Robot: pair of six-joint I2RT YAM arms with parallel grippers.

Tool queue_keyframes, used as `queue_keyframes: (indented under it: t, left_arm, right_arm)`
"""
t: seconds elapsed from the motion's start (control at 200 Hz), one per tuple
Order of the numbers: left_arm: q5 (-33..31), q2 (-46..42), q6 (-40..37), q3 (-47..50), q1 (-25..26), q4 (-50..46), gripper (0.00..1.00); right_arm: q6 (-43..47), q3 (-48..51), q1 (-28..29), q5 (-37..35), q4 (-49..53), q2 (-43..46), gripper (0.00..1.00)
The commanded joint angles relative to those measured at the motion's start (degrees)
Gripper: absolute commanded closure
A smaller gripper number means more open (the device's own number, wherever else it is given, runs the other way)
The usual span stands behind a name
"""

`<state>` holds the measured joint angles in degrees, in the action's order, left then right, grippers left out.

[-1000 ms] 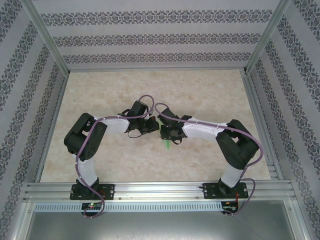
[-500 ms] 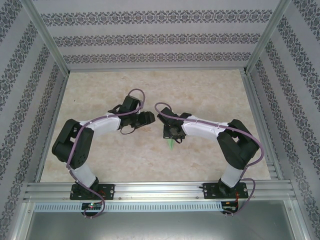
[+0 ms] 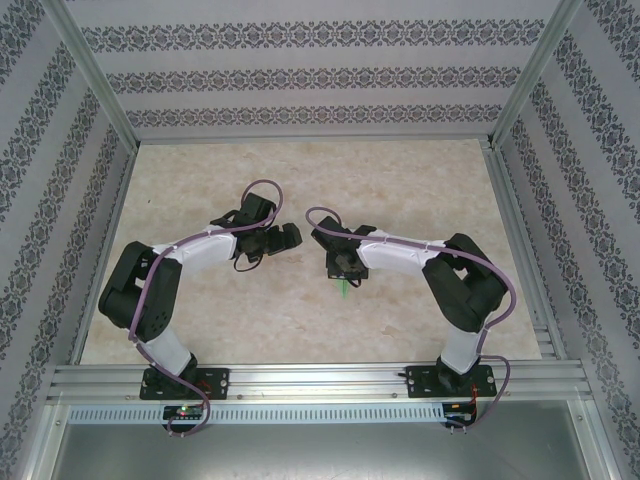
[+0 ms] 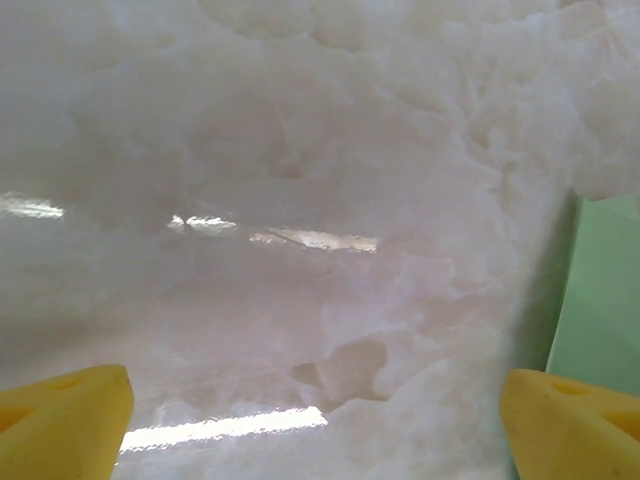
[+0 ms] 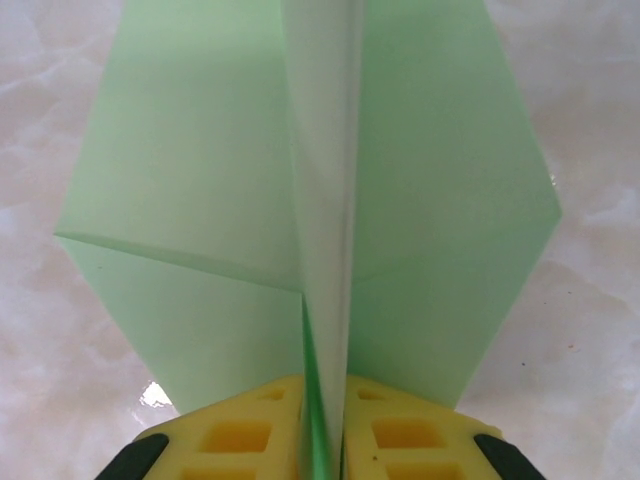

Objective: Fold a paper plane with a square sheet of paper (pick it up from the middle)

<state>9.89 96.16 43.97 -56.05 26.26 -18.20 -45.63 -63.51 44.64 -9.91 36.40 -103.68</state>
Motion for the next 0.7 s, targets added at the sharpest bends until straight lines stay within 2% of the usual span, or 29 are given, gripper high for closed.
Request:
queue_keyframes:
  t: [0.0, 0.405, 0.555, 0.694]
  left_arm:
    - [-2.5, -1.1, -0.6, 0.0, -0.8, -2.2, 0.02]
    - [-3.5, -1.7, -1.6, -0.1, -1.8, -4.0, 0.00]
    - [-4.5, -2.7, -1.9, -0.2, -2.5, -5.3, 0.00]
    - [-6.2, -4.6, -2.4, 0.2, -3.5, -6.9, 0.00]
  right_arm:
    - [-1.7, -1.5, 0.6, -0.9, -0.8, -1.5, 0.84]
    - [-2.2, -2.6, 0.1, -2.5, 0.3, -2.0, 0.90]
    - [1.5, -6.3, -2.3, -3.2, 0.5, -0.8, 0.91]
    - [6.1, -12.3, -5.6, -2.2, -0.2, -3.6, 0.91]
